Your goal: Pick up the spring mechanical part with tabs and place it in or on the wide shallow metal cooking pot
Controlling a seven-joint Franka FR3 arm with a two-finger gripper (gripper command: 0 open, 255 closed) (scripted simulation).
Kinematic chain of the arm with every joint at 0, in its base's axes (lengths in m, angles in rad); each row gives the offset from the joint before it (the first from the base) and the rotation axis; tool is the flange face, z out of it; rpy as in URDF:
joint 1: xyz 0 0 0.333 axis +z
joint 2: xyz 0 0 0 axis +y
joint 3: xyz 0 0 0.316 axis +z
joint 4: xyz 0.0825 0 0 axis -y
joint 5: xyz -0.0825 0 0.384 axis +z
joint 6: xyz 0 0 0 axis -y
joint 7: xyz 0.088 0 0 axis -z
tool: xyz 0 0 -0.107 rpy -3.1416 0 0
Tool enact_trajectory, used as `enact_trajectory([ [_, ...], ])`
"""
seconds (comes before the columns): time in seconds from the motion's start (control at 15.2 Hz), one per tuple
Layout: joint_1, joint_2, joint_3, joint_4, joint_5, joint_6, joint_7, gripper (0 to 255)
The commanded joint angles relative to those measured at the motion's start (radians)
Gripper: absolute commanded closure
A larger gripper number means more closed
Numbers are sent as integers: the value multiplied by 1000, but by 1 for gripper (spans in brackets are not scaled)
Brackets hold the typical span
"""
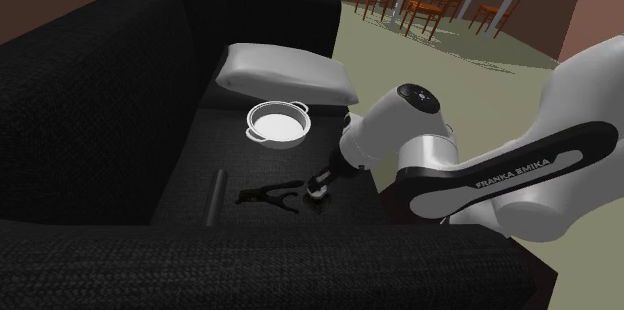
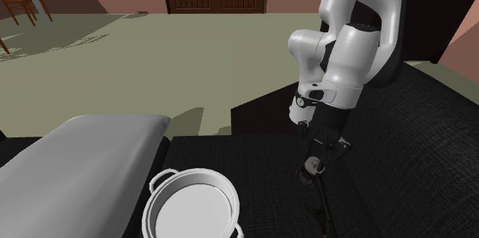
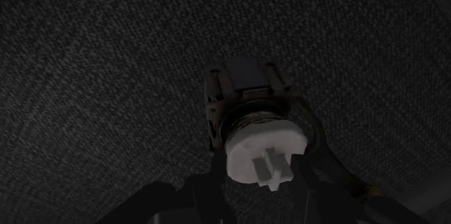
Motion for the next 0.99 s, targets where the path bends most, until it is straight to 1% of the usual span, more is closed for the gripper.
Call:
enact_trajectory([
  [0.0,-3,2,-12,-10,-1,-84,-13,255],
  [0.07,9,-12,-13,-21,7,-88,-11,255],
  [0.13,0,-8,-14,-7,0,-96,-12,255],
  [0.2,5,-8,-16,-22,5,-82,-15,255],
  [0.26,-16,32,32,-3,-13,-58,30,255],
  [0.53,13,-38,-4,13,-1,-145,12,255],
  [0.92,34,-129,-43,46,4,-269,-7,255],
])
